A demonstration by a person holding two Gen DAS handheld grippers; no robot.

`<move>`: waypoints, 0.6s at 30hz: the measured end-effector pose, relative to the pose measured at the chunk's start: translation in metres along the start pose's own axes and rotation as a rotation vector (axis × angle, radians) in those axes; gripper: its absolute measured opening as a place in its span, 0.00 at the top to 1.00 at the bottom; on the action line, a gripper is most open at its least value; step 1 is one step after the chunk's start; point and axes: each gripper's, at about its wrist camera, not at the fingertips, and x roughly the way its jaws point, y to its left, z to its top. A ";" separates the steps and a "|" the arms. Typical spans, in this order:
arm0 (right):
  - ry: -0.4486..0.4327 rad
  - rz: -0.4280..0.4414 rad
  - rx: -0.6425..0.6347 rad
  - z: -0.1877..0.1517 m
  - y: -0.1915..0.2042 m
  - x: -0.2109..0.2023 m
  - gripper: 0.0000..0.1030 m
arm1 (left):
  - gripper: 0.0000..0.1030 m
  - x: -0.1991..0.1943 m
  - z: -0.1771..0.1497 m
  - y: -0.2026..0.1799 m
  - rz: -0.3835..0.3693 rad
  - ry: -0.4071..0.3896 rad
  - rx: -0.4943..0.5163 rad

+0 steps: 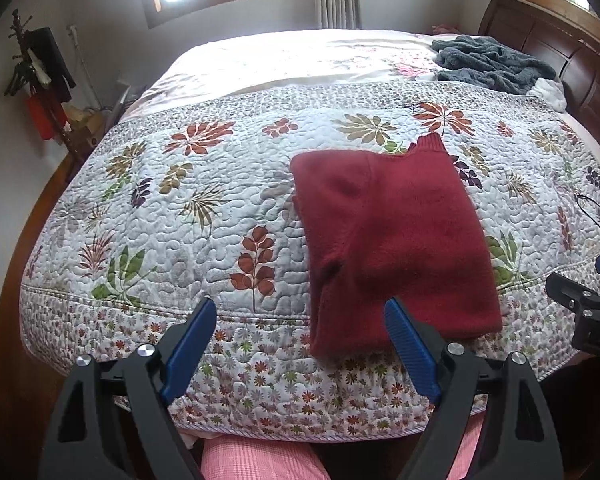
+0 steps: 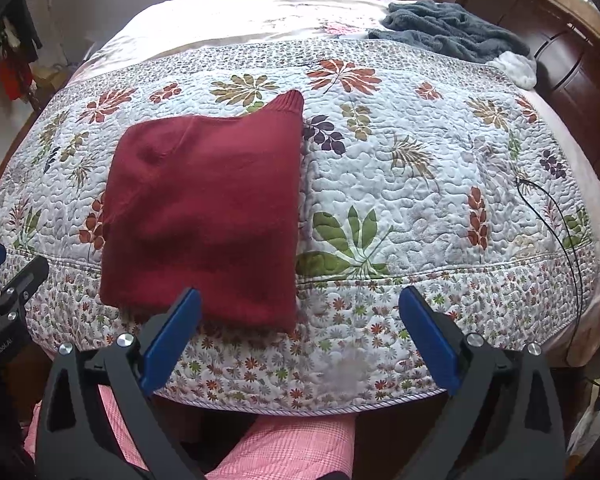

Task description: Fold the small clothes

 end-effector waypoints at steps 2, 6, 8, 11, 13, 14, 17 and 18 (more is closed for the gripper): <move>0.003 0.006 0.006 0.001 -0.001 0.002 0.05 | 0.16 0.002 0.000 -0.001 -0.001 0.004 0.001; 0.008 0.006 0.012 0.002 -0.002 0.006 0.05 | 0.16 0.006 0.000 -0.002 0.002 0.007 0.002; 0.014 0.007 0.013 0.003 -0.002 0.008 0.05 | 0.16 0.008 0.000 -0.002 0.002 0.011 0.002; 0.019 0.010 0.015 0.002 -0.001 0.010 0.05 | 0.16 0.010 -0.001 -0.002 0.004 0.015 0.004; 0.019 0.012 0.013 0.002 -0.001 0.011 0.05 | 0.16 0.011 0.000 -0.002 0.006 0.015 0.004; 0.020 0.011 0.013 0.002 0.000 0.011 0.05 | 0.16 0.011 0.000 -0.002 0.008 0.016 0.004; 0.021 0.015 0.015 0.003 0.000 0.011 0.05 | 0.16 0.013 0.000 -0.001 0.012 0.017 0.003; 0.021 0.015 0.016 0.003 -0.001 0.012 0.05 | 0.16 0.014 0.001 -0.001 0.013 0.018 0.004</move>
